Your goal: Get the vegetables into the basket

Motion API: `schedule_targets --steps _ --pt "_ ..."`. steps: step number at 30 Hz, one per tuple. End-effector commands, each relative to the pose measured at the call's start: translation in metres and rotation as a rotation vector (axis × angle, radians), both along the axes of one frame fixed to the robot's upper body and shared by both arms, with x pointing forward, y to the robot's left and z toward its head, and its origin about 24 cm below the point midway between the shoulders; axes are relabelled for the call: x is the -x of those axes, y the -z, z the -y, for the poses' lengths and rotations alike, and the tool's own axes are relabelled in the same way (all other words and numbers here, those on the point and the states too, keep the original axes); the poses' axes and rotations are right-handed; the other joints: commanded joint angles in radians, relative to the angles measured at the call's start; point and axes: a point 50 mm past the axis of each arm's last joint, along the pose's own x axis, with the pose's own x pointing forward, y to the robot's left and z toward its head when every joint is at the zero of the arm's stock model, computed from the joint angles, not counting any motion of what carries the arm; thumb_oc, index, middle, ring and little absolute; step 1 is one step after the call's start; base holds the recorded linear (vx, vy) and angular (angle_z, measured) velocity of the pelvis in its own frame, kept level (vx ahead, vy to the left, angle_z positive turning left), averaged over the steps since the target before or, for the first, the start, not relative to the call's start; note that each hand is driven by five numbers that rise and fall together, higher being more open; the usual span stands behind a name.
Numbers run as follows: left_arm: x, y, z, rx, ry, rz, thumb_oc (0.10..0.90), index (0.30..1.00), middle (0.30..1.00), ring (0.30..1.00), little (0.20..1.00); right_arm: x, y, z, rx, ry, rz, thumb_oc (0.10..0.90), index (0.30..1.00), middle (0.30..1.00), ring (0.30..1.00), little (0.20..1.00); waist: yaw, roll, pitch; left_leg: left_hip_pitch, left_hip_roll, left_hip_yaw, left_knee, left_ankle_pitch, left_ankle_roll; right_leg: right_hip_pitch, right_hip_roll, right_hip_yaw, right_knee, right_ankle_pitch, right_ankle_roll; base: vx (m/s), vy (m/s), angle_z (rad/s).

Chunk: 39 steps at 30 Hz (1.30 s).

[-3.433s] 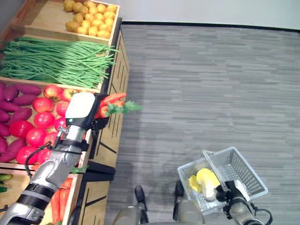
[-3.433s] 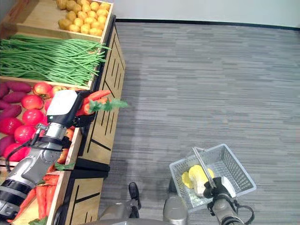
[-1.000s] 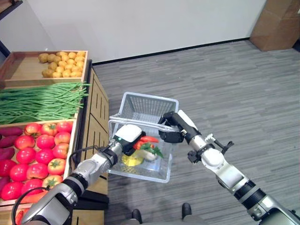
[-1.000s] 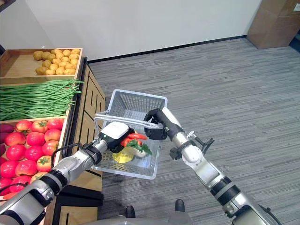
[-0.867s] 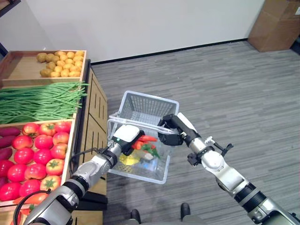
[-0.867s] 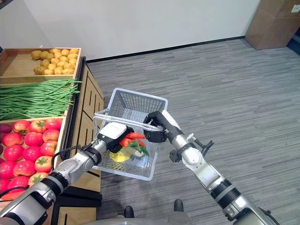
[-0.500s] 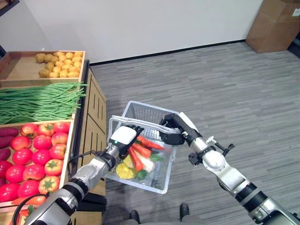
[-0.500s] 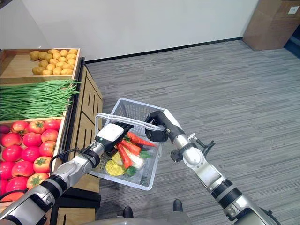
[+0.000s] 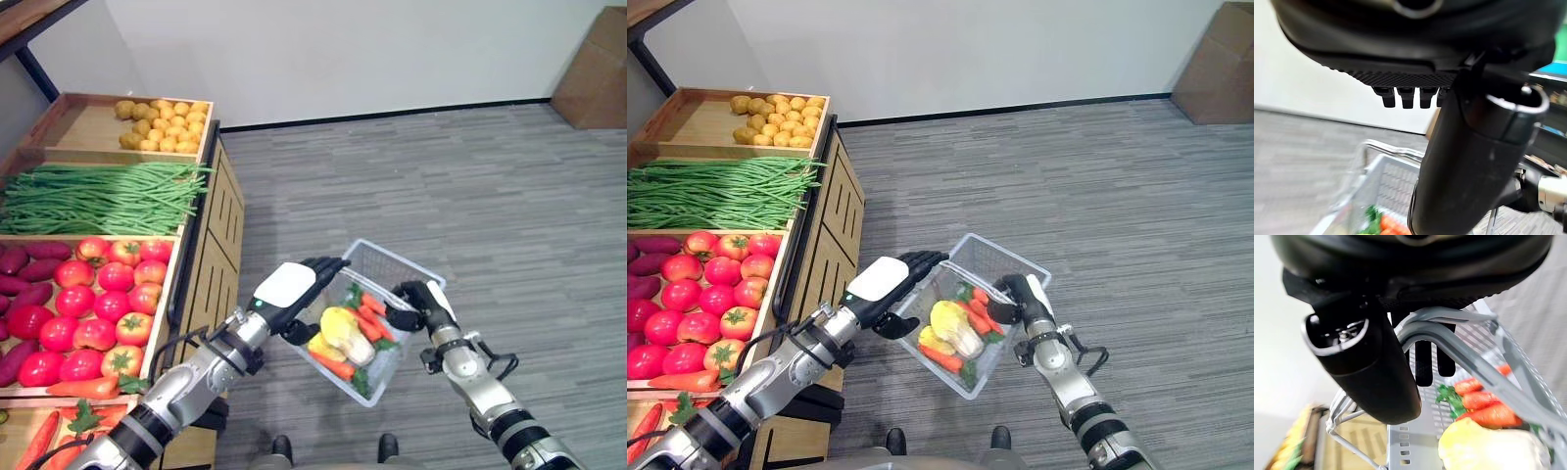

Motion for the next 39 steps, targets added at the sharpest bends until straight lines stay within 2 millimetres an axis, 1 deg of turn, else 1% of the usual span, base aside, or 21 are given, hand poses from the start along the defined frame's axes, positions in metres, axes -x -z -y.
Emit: schedule_targets --steps 1,3,6,8,9,11,12,14,15,17,18,19,20,21,23,24,25,28,29,32,39 --pt "-0.012 -0.026 -0.004 0.149 -0.002 0.055 0.9 1.0 1.0 1.0 1.0 -0.049 -0.072 -0.004 -0.018 0.043 0.394 0.4 0.3 0.3 0.3 0.3 0.012 -0.049 -0.067 -0.027 -0.016 -0.036 0.002 -0.048 -0.002 0.018 -0.048 -0.047 0.001 -0.048 0.053 -0.03 -0.024 0.11" --pt "-0.009 -0.024 -0.006 0.17 -0.012 0.025 0.9 1.0 1.0 1.0 1.0 -0.049 -0.068 0.001 0.012 0.058 0.378 0.4 0.3 0.3 0.3 0.3 0.014 -0.048 -0.064 -0.032 -0.016 -0.039 0.002 -0.046 -0.002 0.016 -0.048 -0.048 0.001 -0.047 0.052 -0.02 -0.015 0.08" --pt "-0.004 -0.007 -0.016 0.214 -0.088 -0.084 0.9 1.0 1.0 1.0 1.0 -0.043 -0.052 0.017 0.062 0.13 0.308 0.4 0.3 0.3 0.3 0.3 0.02 -0.049 -0.053 -0.044 -0.016 -0.045 0.002 -0.04 -0.002 0.008 -0.046 -0.051 0.001 -0.045 0.051 -0.02 -0.022 0.08" --pt "0.0 0.018 -0.03 0.193 -0.19 -0.178 0.9 1.0 1.0 1.0 1.0 -0.035 -0.038 0.036 0.114 0.204 0.234 0.4 0.3 0.3 0.3 0.3 0.025 -0.05 -0.047 -0.05 -0.014 -0.053 0.002 -0.036 -0.001 0.004 -0.044 -0.056 0.001 -0.044 0.051 -0.01 -0.03 0.03" --pt "0.0 0.018 -0.03 0.194 -0.19 -0.177 0.9 1.0 1.0 1.0 1.0 -0.035 -0.038 0.036 0.114 0.204 0.234 0.4 0.3 0.3 0.3 0.3 0.025 -0.049 -0.047 -0.05 -0.014 -0.053 0.002 -0.036 -0.001 0.004 -0.044 -0.057 0.001 -0.044 0.051 0.01 -0.025 0.04" --pt "0.018 0.071 -0.054 0.183 -0.411 -0.389 0.9 1.0 1.0 1.0 1.0 -0.016 -0.016 0.061 0.172 0.287 0.111 0.4 0.3 0.3 0.3 0.3 0.029 -0.051 -0.049 -0.045 -0.01 -0.061 0.002 -0.035 -0.001 0.012 -0.04 -0.062 0.001 -0.049 0.047 0.02 -0.033 0.08" --pt "0.018 0.071 -0.053 0.184 -0.411 -0.389 0.9 1.0 1.0 1.0 1.0 -0.016 -0.016 0.061 0.174 0.286 0.111 0.4 0.3 0.3 0.3 0.3 0.028 -0.049 -0.05 -0.045 -0.01 -0.061 0.002 -0.036 -0.002 0.012 -0.04 -0.062 0.001 -0.049 0.047 0.03 -0.024 0.09" --pt "0.032 0.1 -0.068 0.124 -0.526 -0.497 0.9 1.0 1.0 1.0 1.0 -0.001 -0.001 0.075 0.197 0.331 0.012 0.4 0.3 0.3 0.3 0.3 0.028 -0.052 -0.059 -0.037 -0.007 -0.065 0.002 -0.037 -0.002 0.02 -0.037 -0.064 0.001 -0.054 0.045 0.03 -0.021 0.08" --pt "0.032 0.1 -0.068 0.125 -0.525 -0.497 0.9 1.0 1.0 1.0 1.0 -0.001 -0.001 0.076 0.198 0.331 0.012 0.4 0.3 0.3 0.3 0.3 0.028 -0.051 -0.059 -0.037 -0.007 -0.066 0.002 -0.038 -0.002 0.021 -0.037 -0.065 0.001 -0.054 0.045 0.02 -0.018 0.08" --pt "0.049 0.122 -0.077 0.102 -0.617 -0.599 0.9 1.0 1.0 1.0 1.0 0.011 0.009 0.084 0.214 0.363 -0.051 0.4 0.3 0.3 0.3 0.3 0.029 -0.051 -0.064 -0.033 -0.007 -0.066 0.002 -0.038 -0.002 0.025 -0.035 -0.066 0.001 -0.056 0.044 0.02 -0.013 0.05" --pt "0.063 0.138 -0.086 0.096 -0.722 -0.673 0.9 1.0 1.0 1.0 1.0 0.021 0.016 0.09 0.224 0.384 -0.103 0.4 0.3 0.3 0.3 0.3 0.03 -0.052 -0.065 -0.025 -0.005 -0.064 0.002 -0.04 -0.002 0.033 -0.033 -0.067 0.001 -0.06 0.043 0.0 0.0 0.0" --pt "0.066 0.142 -0.086 0.098 -0.735 -0.69 0.9 1.0 1.0 1.0 1.0 0.023 0.017 0.091 0.226 0.388 -0.11 0.4 0.3 0.3 0.3 0.3 0.028 -0.053 -0.067 -0.027 -0.006 -0.065 0.002 -0.037 -0.002 0.031 -0.033 -0.067 0.001 -0.058 0.042 0.0 0.0 0.0" --pt "0.082 0.156 -0.094 0.104 -0.848 -0.772 0.9 1.0 1.0 1.0 1.0 0.031 0.023 0.096 0.236 0.4 -0.155 0.4 0.3 0.3 0.3 0.3 0.03 -0.054 -0.073 -0.028 -0.006 -0.066 0.002 -0.035 -0.002 0.029 -0.032 -0.066 0.001 -0.057 0.042 0.0 0.0 0.0" --pt "0.082 0.156 -0.094 0.105 -0.848 -0.771 0.9 1.0 1.0 1.0 1.0 0.031 0.023 0.096 0.237 0.4 -0.154 0.4 0.3 0.3 0.3 0.3 0.029 -0.054 -0.072 -0.028 -0.006 -0.066 0.002 -0.035 -0.002 0.029 -0.032 -0.066 0.001 -0.057 0.042 0.0 0.0 0.0" --pt "0.1 0.17 -0.098 0.12 -0.962 -0.859 0.9 1.0 1.0 1.0 1.0 0.043 0.03 0.103 0.243 0.431 -0.213 0.4 0.3 0.3 0.3 0.3 0.029 -0.056 -0.074 -0.029 -0.006 -0.067 0.002 -0.034 -0.002 0.027 -0.031 -0.066 0.001 -0.056 0.041 0.0 0.0 0.0" --pt "0.099 0.17 -0.097 0.121 -0.962 -0.859 0.9 1.0 1.0 1.0 1.0 0.043 0.03 0.103 0.244 0.431 -0.213 0.4 0.3 0.3 0.3 0.3 0.028 -0.055 -0.074 -0.029 -0.006 -0.067 0.002 -0.034 -0.002 0.027 -0.031 -0.066 0.001 -0.056 0.041 0.0 0.0 0.0" --pt "0.117 0.182 -0.1 0.131 -1.069 -0.959 0.9 1.0 1.0 1.0 1.0 0.05 0.034 0.107 0.243 0.446 -0.253 0.4 0.3 0.3 0.3 0.3 0.025 -0.055 -0.076 -0.03 -0.005 -0.062 0.002 -0.034 -0.003 0.024 -0.029 -0.062 0.001 -0.054 0.04 0.0 0.0 0.0" --pt "0.123 0.186 -0.101 0.129 -1.106 -0.989 0.9 1.0 1.0 1.0 1.0 0.057 0.038 0.111 0.249 0.467 -0.29 0.4 0.3 0.3 0.3 0.3 0.023 -0.055 -0.075 -0.029 -0.004 -0.058 0.002 -0.035 -0.004 0.023 -0.028 -0.06 0.001 -0.053 0.039 0.01 -0.011 -0.04" --pt "0.134 0.19 -0.103 0.117 -1.162 -1.026 0.9 1.0 1.0 1.0 1.0 0.065 0.042 0.115 0.237 0.502 -0.322 0.4 0.3 0.3 0.3 0.3 0.023 -0.054 -0.077 -0.027 -0.002 -0.058 0.002 -0.037 -0.005 0.023 -0.027 -0.061 0.001 -0.053 0.037 0.0 0.0 0.0" --pt "0.152 0.195 -0.106 0.084 -1.226 -1.098 0.9 1.0 1.0 1.0 1.0 0.071 0.043 0.12 0.24 0.513 -0.359 0.4 0.3 0.3 0.3 0.3 0.023 -0.052 -0.077 -0.028 0.0 -0.055 0.002 -0.036 -0.007 0.02 -0.024 -0.056 0.001 -0.054 0.036 0.0 0.0 0.0" --pt "0.175 0.201 -0.101 0.084 -1.251 -1.182 0.9 1.0 1.0 1.0 1.0 0.08 0.043 0.131 0.266 0.536 -0.407 0.4 0.3 0.3 0.3 0.3 0.027 -0.049 -0.072 -0.028 0.005 -0.051 0.002 -0.034 -0.009 0.014 -0.021 -0.05 0.001 -0.054 0.034 0.01 -0.021 -0.06"
